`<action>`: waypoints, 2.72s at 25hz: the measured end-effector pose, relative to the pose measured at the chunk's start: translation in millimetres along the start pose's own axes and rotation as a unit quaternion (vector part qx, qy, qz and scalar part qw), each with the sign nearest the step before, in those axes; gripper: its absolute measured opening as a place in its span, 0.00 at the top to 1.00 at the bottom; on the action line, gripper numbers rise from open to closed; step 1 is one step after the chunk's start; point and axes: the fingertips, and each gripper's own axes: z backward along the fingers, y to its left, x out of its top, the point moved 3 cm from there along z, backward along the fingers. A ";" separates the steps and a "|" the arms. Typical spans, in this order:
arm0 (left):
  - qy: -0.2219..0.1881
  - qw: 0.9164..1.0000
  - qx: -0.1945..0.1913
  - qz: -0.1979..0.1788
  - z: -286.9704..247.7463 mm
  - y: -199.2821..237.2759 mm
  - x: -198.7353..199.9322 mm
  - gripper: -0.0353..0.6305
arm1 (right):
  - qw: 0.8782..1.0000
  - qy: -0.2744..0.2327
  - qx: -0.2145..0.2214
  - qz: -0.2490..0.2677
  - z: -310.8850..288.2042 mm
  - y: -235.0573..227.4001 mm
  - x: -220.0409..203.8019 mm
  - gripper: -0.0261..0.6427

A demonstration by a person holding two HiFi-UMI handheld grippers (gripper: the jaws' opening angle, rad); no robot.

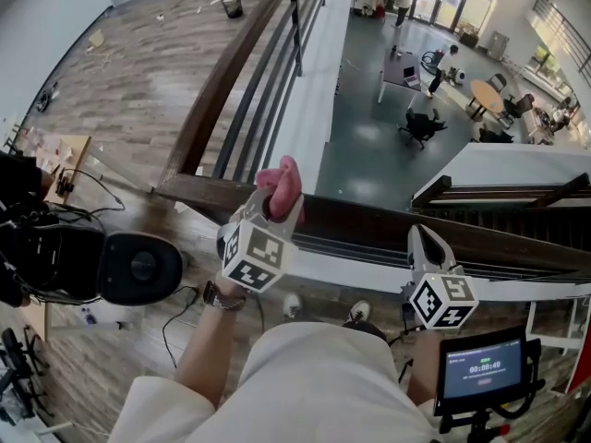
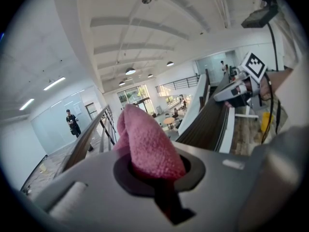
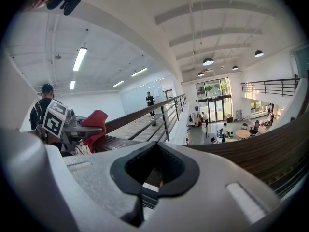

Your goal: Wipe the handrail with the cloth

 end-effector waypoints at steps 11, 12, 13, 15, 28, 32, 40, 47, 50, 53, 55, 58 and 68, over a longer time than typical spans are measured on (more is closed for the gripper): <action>-0.001 1.000 0.004 0.011 6.8 14.3 -8.5 0.90 | 1.000 0.000 -0.001 0.001 -0.7 -0.2 1.3 0.96; -0.003 1.000 0.003 0.012 7.4 15.0 -9.3 0.90 | 1.000 0.000 -0.001 0.001 -0.6 -0.5 1.1 0.96; -0.005 1.000 0.001 0.013 8.0 15.9 -9.7 0.90 | 1.000 0.000 -0.002 0.001 -0.6 -0.7 1.3 0.96; -0.008 1.000 -0.005 0.014 9.4 17.5 -9.2 0.90 | 1.000 0.000 -0.002 0.001 -0.9 -0.6 1.9 0.96; -0.010 1.000 -0.015 0.012 9.3 18.1 -10.0 0.90 | 1.000 0.000 -0.003 0.000 -1.5 -1.2 1.6 0.96; -0.012 1.000 -0.016 0.012 8.5 16.3 -9.9 0.90 | 1.000 0.000 -0.002 0.000 -1.1 -3.0 0.1 0.96; -0.019 1.000 0.001 0.004 11.6 14.9 -10.5 0.90 | 1.000 -0.002 -0.002 0.001 -0.5 -1.5 0.8 0.96; -0.033 0.999 0.002 -0.005 14.2 11.7 -14.9 0.90 | 1.000 -0.003 -0.001 0.000 -0.6 0.0 -1.9 0.96; -0.040 0.999 0.007 -0.007 18.0 9.1 -16.3 0.90 | 1.000 -0.003 -0.001 0.000 -0.1 1.0 -3.4 0.96; -0.047 0.999 0.014 -0.008 21.5 4.2 -17.4 0.90 | 1.000 -0.004 -0.001 0.001 1.4 0.9 -5.0 0.96; -0.049 0.999 0.018 -0.005 22.0 -0.1 -19.8 0.90 | 1.000 -0.004 -0.001 0.001 2.6 -0.4 -6.4 0.96; -0.054 0.998 0.023 -0.003 22.8 -1.5 -20.3 0.90 | 1.000 -0.004 0.000 0.002 2.0 -0.5 -5.7 0.96; -0.069 0.997 0.043 0.012 28.5 -1.0 -21.3 0.90 | 1.000 0.001 0.006 0.006 -1.2 6.3 -1.9 0.96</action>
